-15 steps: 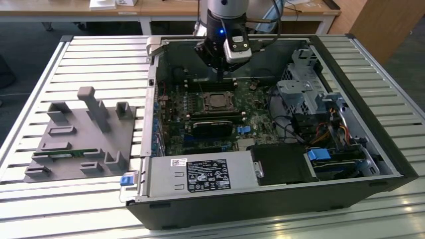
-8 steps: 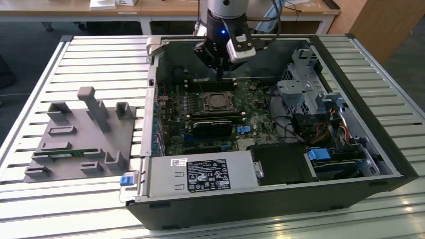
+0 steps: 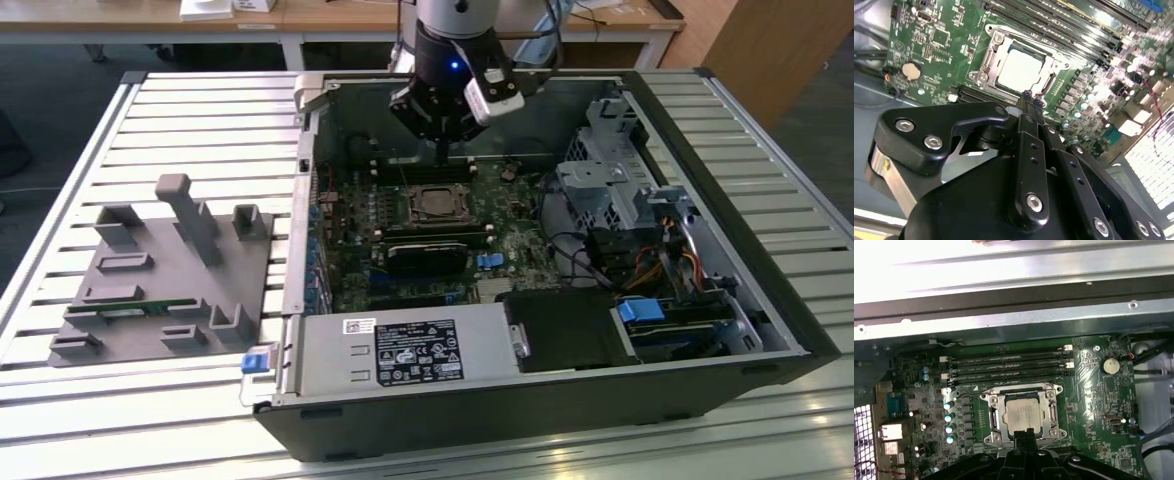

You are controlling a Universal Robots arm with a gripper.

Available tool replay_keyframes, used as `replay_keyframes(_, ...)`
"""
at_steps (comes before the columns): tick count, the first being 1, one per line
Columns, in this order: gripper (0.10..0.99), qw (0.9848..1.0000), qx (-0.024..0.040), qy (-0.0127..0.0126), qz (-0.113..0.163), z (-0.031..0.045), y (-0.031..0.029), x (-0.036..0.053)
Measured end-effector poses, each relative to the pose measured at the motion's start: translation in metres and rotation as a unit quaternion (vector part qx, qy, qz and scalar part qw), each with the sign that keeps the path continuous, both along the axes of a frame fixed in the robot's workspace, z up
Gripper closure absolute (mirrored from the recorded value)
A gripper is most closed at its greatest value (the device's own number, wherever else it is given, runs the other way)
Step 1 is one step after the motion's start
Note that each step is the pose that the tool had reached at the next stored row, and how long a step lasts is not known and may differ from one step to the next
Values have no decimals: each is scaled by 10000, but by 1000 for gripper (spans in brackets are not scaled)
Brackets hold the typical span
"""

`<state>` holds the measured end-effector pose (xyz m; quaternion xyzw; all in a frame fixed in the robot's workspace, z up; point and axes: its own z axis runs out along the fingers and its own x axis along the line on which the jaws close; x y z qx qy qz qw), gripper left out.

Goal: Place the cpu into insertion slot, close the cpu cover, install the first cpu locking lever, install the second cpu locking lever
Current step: 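Install the first cpu locking lever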

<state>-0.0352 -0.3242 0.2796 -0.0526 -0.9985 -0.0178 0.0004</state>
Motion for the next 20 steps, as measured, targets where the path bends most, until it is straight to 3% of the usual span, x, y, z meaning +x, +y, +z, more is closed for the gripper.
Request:
replay_keyframes(5,980,10000,4,-42,77,-3,0,-47)
replay_keyframes(9,980,9997,8,-42,235,-4,0,-77)
replay_keyframes(14,980,9979,10,-43,648,-6,0,-77)
replay_keyframes(20,980,9978,10,-59,667,-7,0,-121)
